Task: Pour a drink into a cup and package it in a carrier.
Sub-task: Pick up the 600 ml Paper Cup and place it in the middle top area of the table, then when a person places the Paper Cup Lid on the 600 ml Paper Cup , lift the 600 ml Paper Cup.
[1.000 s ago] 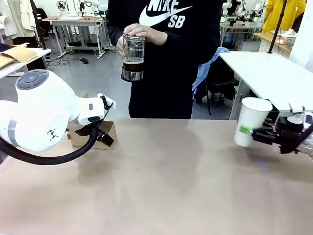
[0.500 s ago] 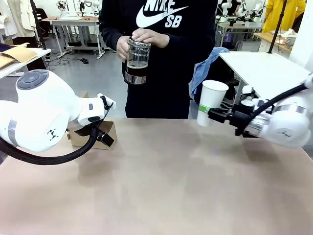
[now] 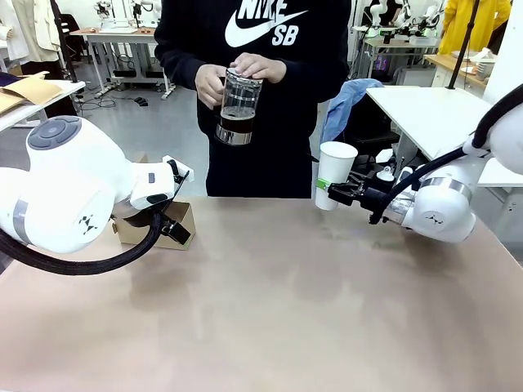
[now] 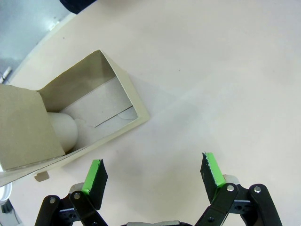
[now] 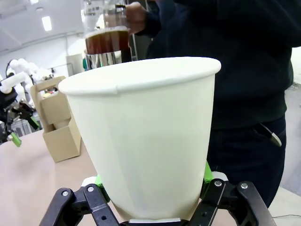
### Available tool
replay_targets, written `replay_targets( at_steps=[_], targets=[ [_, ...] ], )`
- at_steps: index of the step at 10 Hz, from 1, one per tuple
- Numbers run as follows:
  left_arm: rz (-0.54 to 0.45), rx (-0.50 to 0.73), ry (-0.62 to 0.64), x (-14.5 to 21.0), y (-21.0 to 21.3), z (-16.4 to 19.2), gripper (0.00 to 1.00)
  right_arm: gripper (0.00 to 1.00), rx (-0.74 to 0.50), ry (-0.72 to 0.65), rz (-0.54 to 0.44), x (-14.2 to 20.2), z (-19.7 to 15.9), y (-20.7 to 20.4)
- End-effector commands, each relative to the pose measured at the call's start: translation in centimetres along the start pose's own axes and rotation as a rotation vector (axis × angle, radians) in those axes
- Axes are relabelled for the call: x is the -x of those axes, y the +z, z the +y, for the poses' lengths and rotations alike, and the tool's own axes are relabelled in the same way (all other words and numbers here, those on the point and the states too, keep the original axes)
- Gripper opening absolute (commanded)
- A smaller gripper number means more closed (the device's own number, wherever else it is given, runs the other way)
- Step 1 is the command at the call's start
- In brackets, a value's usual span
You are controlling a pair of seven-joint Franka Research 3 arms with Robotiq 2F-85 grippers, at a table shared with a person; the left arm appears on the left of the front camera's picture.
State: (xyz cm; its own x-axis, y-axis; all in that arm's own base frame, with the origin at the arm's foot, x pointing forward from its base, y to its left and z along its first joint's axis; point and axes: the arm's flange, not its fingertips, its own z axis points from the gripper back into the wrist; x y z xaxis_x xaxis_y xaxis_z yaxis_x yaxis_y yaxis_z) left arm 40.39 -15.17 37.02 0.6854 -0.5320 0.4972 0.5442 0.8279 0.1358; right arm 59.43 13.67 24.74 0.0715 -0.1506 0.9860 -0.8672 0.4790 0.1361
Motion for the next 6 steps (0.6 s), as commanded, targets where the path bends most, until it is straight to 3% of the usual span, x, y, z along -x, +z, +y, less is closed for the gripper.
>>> replay_targets(
  at_steps=[1, 2, 6],
  targets=[
    [-0.001, 0.001, -0.001, 0.0, 0.0, 0.0, 1.00, 0.80, -0.012, 0.019, 0.038, 0.0, -0.2, -1.0],
    [-0.001, 0.001, -0.001, 0.0, 0.0, 0.0, 1.00, 0.80, 0.000, 0.000, 0.000, 0.0, 0.0, 0.0],
    [-0.001, 0.001, -0.001, 0.0, 0.0, 0.0, 1.00, 0.80, 0.000, 0.000, 0.000, 0.0, 0.0, 0.0]
  ],
)
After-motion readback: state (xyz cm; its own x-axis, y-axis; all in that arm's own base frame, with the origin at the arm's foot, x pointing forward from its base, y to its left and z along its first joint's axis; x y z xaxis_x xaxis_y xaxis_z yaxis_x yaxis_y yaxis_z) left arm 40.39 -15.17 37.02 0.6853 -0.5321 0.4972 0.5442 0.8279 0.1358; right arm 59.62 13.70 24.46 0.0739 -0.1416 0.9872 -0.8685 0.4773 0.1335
